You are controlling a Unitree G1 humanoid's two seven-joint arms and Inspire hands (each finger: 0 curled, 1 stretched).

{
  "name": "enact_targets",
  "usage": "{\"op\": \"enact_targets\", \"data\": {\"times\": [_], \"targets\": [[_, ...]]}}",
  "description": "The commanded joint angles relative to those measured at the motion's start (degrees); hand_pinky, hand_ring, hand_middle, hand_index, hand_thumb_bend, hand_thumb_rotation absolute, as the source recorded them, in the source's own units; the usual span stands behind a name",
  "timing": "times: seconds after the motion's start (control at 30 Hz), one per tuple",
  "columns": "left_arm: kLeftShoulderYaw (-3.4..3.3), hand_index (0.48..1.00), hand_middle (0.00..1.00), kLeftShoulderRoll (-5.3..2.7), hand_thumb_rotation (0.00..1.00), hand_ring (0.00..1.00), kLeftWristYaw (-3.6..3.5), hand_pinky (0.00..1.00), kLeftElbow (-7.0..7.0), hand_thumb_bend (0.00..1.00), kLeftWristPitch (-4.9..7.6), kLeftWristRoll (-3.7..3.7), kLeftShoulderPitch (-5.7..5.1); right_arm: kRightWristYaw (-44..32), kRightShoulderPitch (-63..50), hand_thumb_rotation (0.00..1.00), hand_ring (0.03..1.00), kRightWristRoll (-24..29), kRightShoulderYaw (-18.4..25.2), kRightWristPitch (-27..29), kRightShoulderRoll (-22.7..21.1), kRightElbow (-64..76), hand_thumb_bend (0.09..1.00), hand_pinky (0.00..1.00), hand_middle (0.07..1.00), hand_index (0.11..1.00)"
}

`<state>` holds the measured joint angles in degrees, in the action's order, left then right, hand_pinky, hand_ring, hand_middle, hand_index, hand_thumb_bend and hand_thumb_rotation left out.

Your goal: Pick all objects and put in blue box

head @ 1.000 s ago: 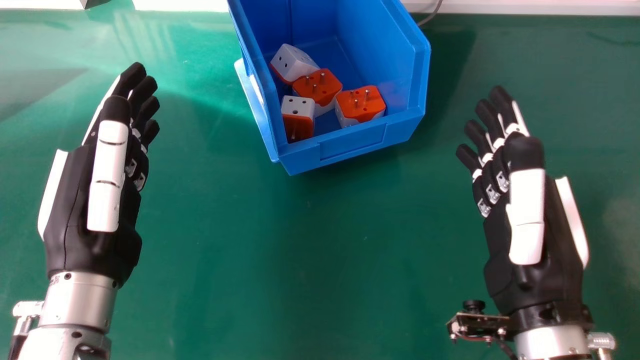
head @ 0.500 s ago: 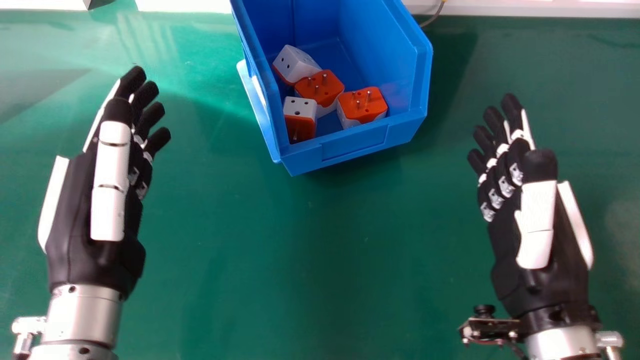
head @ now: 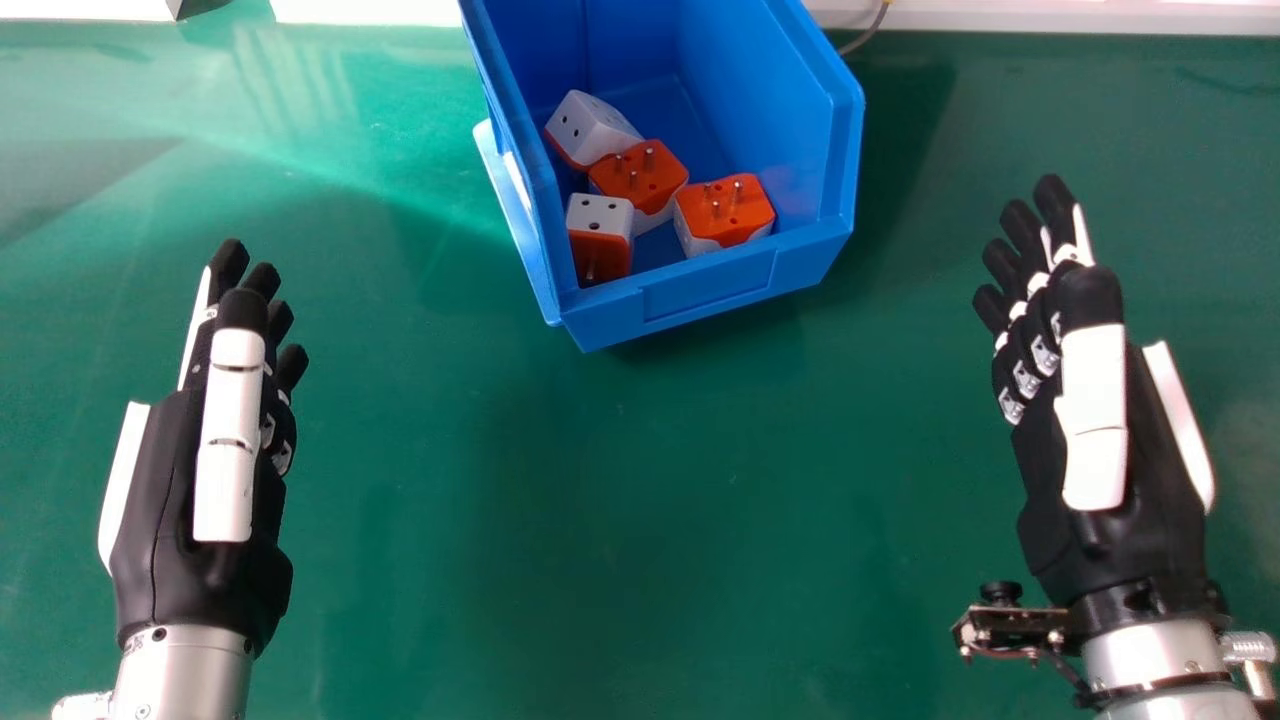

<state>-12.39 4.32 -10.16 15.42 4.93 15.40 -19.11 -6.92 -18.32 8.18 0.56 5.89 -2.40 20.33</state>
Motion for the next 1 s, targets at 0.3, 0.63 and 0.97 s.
{"op": "enact_targets", "data": {"times": [0.3, 0.63, 0.97], "targets": [[-0.20, 0.979, 0.99, 0.78, 0.88, 0.99, -2.98, 1.00, -2.69, 0.56, 2.78, 1.23, 1.83, 0.9, -0.6, 1.00, 1.000, -1.8, 1.5, 1.6, -0.5, 2.2, 0.507, 1.00, 1.000, 1.000], [0.45, 0.966, 0.98, 0.45, 0.84, 0.99, -3.03, 1.00, -2.71, 0.52, 2.86, 0.68, 2.05, 0.6, -0.9, 1.00, 1.000, -1.1, 2.6, 3.3, -0.2, 0.8, 0.484, 1.00, 1.000, 1.000], [-0.48, 0.959, 0.97, -0.47, 0.79, 0.99, -3.27, 1.00, -5.25, 0.50, 5.60, 1.61, 2.54, 1.3, -0.8, 1.00, 1.000, -2.5, 3.0, 4.3, 0.0, -0.3, 0.493, 1.00, 1.000, 1.000]]}}
